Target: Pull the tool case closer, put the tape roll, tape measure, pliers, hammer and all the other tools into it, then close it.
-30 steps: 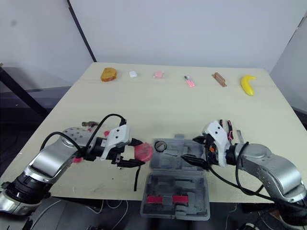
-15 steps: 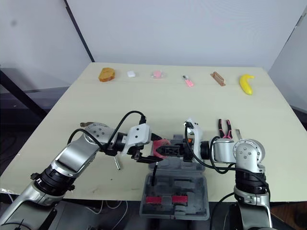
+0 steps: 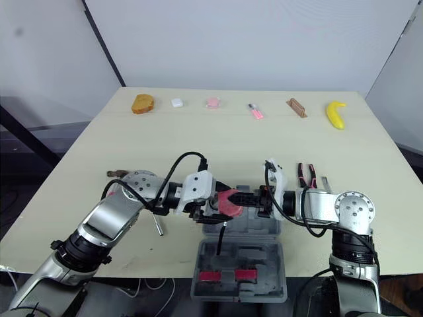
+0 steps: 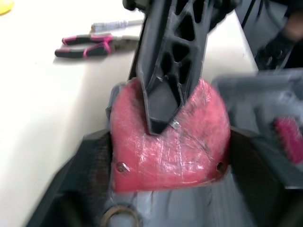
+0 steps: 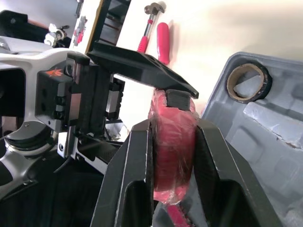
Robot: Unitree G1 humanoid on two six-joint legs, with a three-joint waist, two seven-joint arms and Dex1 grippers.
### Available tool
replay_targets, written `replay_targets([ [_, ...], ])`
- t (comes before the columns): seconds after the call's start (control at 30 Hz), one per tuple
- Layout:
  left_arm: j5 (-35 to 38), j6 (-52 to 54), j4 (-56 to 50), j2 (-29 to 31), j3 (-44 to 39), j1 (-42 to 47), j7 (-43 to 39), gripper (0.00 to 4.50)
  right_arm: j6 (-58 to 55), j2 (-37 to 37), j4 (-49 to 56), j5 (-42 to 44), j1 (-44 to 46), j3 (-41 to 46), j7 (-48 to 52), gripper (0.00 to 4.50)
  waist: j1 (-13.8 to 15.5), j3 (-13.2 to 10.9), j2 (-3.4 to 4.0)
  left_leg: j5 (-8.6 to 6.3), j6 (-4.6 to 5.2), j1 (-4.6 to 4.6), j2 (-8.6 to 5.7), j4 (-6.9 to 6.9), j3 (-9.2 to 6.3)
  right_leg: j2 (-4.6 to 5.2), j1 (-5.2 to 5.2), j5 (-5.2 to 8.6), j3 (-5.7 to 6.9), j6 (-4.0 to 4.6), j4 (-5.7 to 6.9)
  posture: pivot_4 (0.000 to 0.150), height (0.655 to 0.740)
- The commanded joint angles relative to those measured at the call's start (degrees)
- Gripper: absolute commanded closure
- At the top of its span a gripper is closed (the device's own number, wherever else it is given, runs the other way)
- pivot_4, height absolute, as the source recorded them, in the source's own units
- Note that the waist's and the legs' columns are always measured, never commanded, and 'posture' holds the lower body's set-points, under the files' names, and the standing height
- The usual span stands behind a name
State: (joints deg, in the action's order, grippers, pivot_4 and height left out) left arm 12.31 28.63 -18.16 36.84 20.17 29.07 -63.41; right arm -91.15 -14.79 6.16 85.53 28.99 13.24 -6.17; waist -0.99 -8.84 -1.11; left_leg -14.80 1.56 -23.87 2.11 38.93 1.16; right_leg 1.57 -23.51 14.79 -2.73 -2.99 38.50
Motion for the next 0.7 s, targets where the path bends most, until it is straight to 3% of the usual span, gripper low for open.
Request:
replay_targets([
  [0.03, 7.43, 3.88, -2.1, -2.91, -6.5, -1.41, 2.15, 0.0, 3.53, -6.0, 1.37, 11.19, -2.55, -2.34, -3.87, 4.04, 0.05, 0.0, 0.0, 0.0, 0.0, -0.02, 0.01, 0.0, 0.0, 0.01, 0.0, 0.0, 0.0, 0.0, -0.01, 0.15, 0.74],
  [0.23, 18.61, 5.95, -2.21, -2.42, -16.01, -9.98, -0.58, 0.0, 10.61, -27.81, 1.45, 26.42, -9.05, -3.64, -3.97, 4.04, -0.08, -0.03, 0.02, -0.01, 0.01, -0.05, 0.02, -0.02, 0.02, 0.09, 0.0, 0.01, 0.0, -0.03, -0.08, 0.15, 0.74],
  [0.4, 21.21, 0.87, -1.91, 0.58, -22.11, -19.55, -3.88, 0.0, 10.18, -44.84, 0.64, 27.47, -14.87, -0.36, 6.95, 4.04, -0.08, -0.06, 0.09, -0.01, 0.02, 0.01, 0.03, -0.11, 0.1, 0.02, 0.01, 0.01, -0.11, -0.02, -0.18, 0.15, 0.74],
  [0.47, 24.1, -4.55, -0.39, -2.21, -25.08, -22.84, -6.55, 0.0, 10.31, -49.69, -0.97, 27.47, -15.97, -1.06, 8.33, 4.04, -0.05, -0.06, 0.09, -0.01, 0.02, 0.03, 0.04, -0.16, 0.1, -0.01, 0.01, 0.01, -0.11, -0.01, -0.24, 0.15, 0.74],
  [0.57, 24.84, -9.63, 0.65, -3.41, -26.77, -25.95, -9.81, 0.0, 10.11, -51.93, -3.89, 24.65, -15.68, -2.79, 8.52, 4.04, 0.18, -0.04, 0.06, -0.01, 0.02, 0.03, 0.06, -0.16, 0.09, -0.01, 0.04, 0.01, -0.09, -0.02, -0.33, 0.15, 0.74],
  [0.7, 27.08, -9.75, 2.38, -1.71, -26.28, -27.25, -15.09, 0.0, 12.79, -44.37, -10.28, 11.7, -11.19, -9.19, 9.5, 4.04, 0.16, 0.05, -0.12, -0.01, 0.02, 0.01, 0.07, -0.17, 0.15, 0.0, 0.05, -0.01, -0.14, -0.02, -0.47, 0.15, 0.74],
])
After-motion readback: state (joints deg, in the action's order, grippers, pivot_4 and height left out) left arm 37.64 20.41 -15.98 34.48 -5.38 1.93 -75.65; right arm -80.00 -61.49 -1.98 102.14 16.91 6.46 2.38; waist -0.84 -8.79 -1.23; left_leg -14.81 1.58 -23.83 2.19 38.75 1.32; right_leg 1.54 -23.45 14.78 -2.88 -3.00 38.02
